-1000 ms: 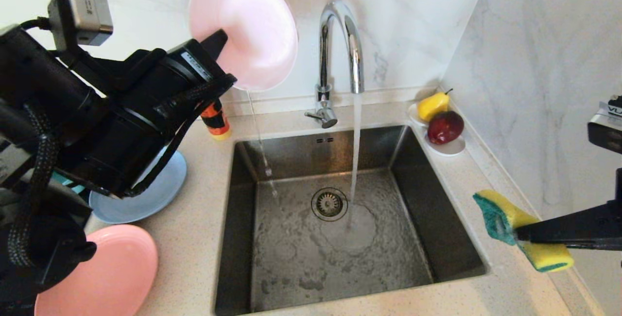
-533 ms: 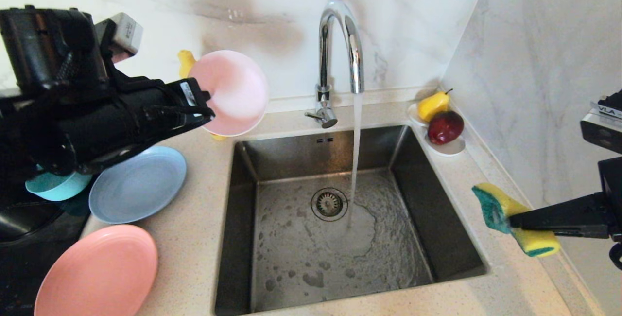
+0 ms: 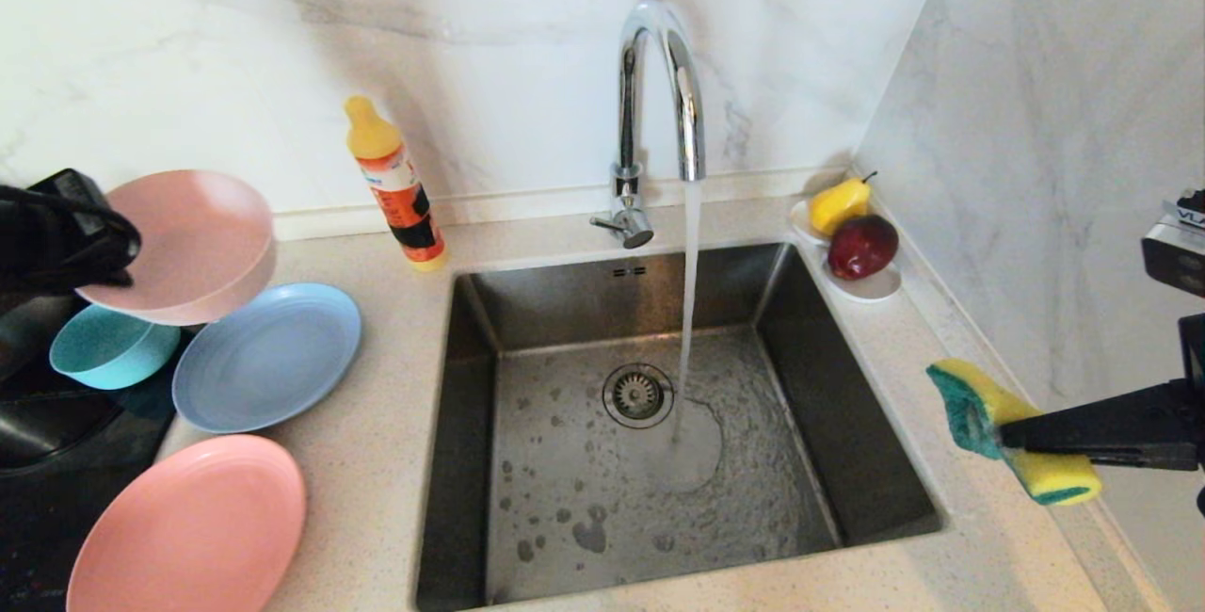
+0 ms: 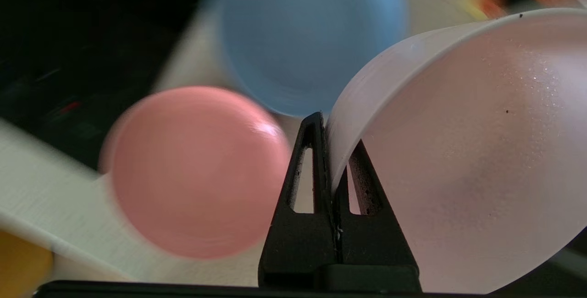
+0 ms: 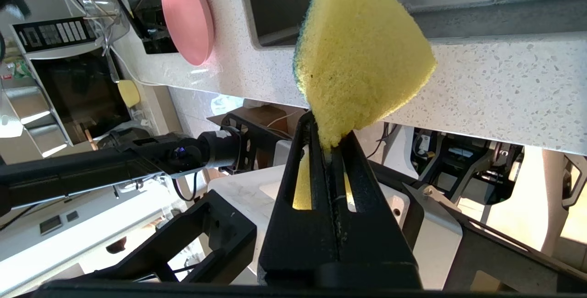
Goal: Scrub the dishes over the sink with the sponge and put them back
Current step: Place the bowl on the table
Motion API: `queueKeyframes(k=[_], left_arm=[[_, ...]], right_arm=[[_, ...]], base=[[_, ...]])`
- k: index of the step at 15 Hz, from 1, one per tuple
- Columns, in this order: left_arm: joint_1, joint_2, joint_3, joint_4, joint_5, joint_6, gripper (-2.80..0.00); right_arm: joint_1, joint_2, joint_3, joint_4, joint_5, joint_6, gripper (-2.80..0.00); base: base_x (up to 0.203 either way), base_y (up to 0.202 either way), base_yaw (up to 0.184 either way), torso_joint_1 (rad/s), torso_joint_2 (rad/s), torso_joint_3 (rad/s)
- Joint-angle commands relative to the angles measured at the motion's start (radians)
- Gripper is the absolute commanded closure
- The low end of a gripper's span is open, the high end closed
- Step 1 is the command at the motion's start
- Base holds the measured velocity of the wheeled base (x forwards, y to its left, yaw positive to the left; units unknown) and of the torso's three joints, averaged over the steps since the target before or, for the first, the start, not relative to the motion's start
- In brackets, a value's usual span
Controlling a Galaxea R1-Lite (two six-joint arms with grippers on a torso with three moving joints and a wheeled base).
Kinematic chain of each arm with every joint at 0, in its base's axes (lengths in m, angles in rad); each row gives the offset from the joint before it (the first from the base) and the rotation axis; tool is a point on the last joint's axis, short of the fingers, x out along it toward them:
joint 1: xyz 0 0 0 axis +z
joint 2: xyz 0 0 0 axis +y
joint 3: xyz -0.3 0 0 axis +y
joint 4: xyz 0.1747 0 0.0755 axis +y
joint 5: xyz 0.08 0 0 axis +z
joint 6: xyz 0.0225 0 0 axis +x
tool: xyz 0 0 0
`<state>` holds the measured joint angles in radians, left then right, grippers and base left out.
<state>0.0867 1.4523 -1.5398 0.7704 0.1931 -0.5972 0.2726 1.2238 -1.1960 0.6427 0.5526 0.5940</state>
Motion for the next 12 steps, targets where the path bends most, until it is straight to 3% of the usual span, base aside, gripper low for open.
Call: queueKeyframes(k=[1,3,6,10,12], left_arm=[[0.211,-0.011,0.002,0.021,-0.028,-0.035,0.0],[0.41,-0.005,0.02,0.026,-0.11,-0.044,0.0],[0.643,0.085,0.104,0.008,-0.199,-0.018,0.0],[0.798,0.169,0.286,-0.134,-0.243,0.033,0.0],[0.85,0.197,0.31,-0.178,-0.249,0.039,0.0]], right_arm=[[0.0,0.01,0.006,-0.004,0.003,0.003,0.0],[0.0,0.024,0.012,-0.006,0.005,0.0,0.0],[0.0,0.053,0.024,-0.007,0.009,0.0,0.0],[0.0,0.069,0.042,-0.04,0.02,0.0,0.0],[0.0,0.075,0.052,-0.068,0.02,0.003,0.0]], base=[[0.0,0.0,0.0,0.0,0.0,0.0],[0.0,0.0,0.0,0.0,0.0,0.0],[0.0,0.0,0.0,0.0,0.0,0.0],[0.0,0.0,0.0,0.0,0.0,0.0],[0.0,0.0,0.0,0.0,0.0,0.0]])
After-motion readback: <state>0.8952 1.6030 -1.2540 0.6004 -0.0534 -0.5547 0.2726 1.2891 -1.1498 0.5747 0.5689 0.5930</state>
